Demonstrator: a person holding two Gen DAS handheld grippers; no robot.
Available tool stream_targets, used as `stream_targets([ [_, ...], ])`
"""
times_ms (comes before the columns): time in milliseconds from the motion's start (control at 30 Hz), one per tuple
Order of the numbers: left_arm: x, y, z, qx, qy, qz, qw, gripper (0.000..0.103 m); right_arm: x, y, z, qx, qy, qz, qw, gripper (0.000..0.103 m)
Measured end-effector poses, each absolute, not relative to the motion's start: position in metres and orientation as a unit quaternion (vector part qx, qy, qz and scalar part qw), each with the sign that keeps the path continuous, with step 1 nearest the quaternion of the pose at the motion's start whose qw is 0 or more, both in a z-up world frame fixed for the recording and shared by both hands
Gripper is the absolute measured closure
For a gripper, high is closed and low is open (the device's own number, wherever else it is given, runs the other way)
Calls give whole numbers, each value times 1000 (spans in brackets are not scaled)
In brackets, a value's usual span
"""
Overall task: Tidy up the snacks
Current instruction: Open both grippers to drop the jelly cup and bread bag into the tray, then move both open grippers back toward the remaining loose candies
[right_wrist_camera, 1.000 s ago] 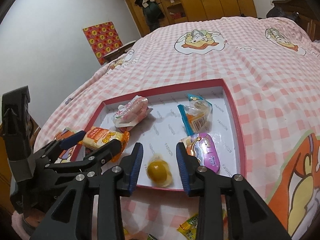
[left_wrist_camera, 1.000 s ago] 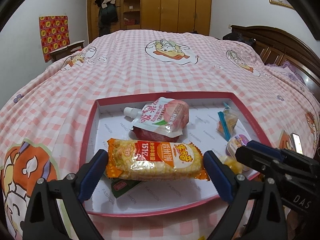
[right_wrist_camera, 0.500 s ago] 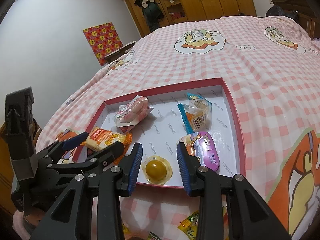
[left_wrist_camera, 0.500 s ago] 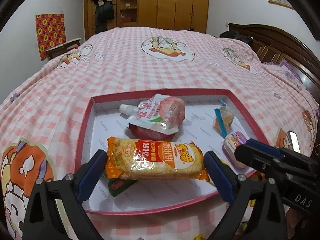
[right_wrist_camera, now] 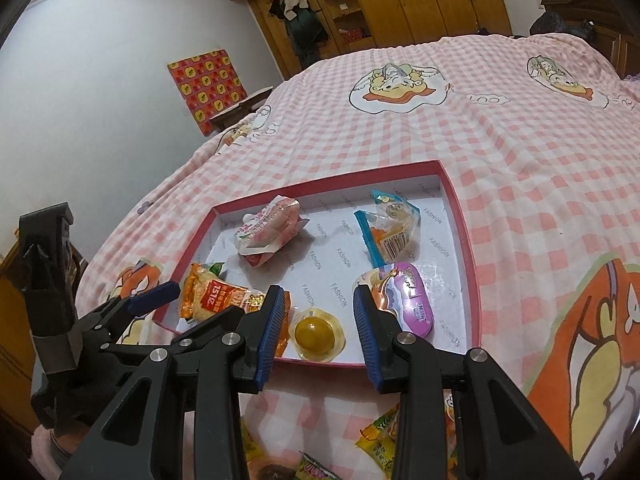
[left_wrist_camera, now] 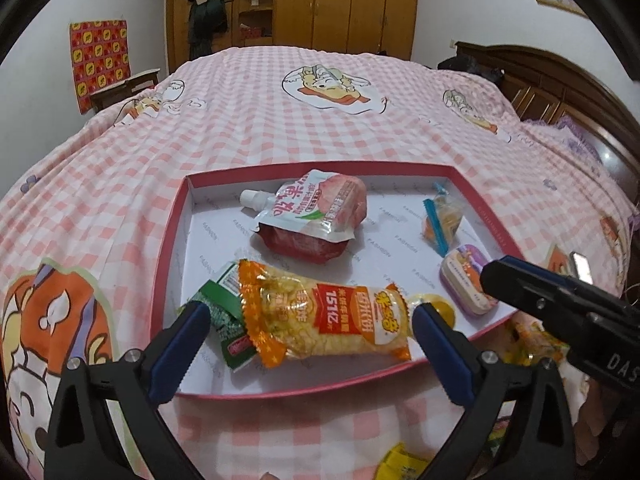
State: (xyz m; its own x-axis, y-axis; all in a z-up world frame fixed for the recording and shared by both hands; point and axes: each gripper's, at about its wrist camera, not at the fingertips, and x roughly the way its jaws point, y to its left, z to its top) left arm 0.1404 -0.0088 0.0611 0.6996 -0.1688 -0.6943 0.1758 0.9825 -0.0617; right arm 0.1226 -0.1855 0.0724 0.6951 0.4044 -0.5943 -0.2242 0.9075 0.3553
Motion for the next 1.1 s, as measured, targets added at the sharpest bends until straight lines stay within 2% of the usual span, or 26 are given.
stream_targets([
  [167, 129, -5, 69, -6, 371, -97, 924, 0, 116, -187, 74, 129, 352, 176, 910, 65],
  [300, 119, -3, 73, -12, 367, -100, 925, 0, 107, -186, 74, 122, 358, 183, 907, 60],
  [633, 95, -3, 74, -17, 371, -104, 923, 0, 82, -187, 73, 107, 360, 191, 907, 54],
  [1100, 70, -11, 59, -4, 388, -113, 915, 0, 51, -193, 61, 73, 367, 181, 910, 53],
])
